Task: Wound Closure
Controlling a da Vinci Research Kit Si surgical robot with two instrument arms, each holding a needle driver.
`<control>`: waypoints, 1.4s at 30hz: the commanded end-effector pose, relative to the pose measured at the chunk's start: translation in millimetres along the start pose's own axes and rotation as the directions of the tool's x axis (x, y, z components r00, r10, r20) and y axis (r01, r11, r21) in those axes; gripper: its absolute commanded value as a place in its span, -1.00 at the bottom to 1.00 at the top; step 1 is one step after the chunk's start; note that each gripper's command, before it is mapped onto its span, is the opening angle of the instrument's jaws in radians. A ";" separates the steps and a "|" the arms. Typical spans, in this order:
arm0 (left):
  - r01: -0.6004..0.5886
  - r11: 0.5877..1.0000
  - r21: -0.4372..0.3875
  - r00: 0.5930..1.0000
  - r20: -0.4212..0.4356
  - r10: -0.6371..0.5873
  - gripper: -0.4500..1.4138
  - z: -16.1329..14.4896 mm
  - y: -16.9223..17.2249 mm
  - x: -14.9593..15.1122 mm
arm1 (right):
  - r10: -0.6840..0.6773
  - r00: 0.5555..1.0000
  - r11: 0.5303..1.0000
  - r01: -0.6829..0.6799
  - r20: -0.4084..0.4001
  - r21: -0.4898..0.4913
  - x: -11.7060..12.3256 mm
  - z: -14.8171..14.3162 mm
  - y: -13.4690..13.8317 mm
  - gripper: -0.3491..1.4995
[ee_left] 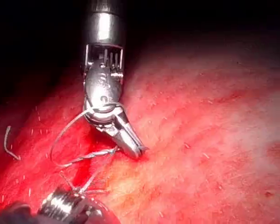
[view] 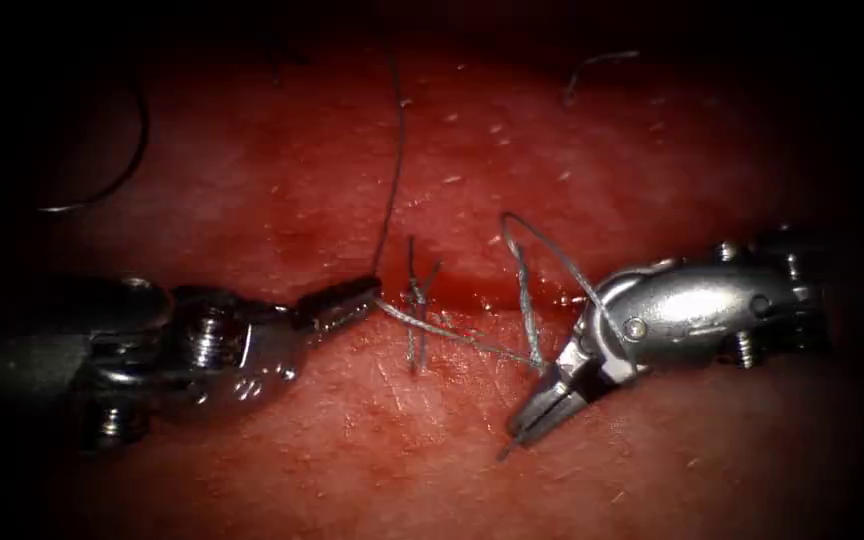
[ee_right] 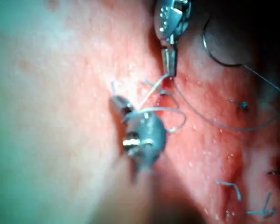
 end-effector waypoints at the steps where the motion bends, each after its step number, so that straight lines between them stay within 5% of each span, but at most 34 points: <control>1: -0.002 1.000 0.001 1.000 0.002 0.002 -1.00 0.0 0.5 0.4 | 0.023 1.000 1.000 -0.024 -0.017 -0.012 -0.4 0.5 0.0 -1.00; 10: -0.019 1.000 0.007 1.000 -0.004 0.019 -1.00 -6.7 5.0 4.3 | 0.128 0.989 0.983 -0.135 -0.068 -0.125 0.0 -3.2 1.9 -1.00; 21: -0.039 0.999 -0.004 0.999 -0.030 0.039 -1.00 -13.3 7.5 8.3 | 0.284 0.958 0.917 -0.286 -0.050 -0.279 -3.3 -5.3 4.0 -1.00; 42: -0.064 0.998 -0.024 0.995 -0.083 0.062 -1.00 -26.0 9.0 10.0 | 0.383 0.923 0.848 -0.367 -0.037 -0.383 -5.6 -7.1 5.2 -1.00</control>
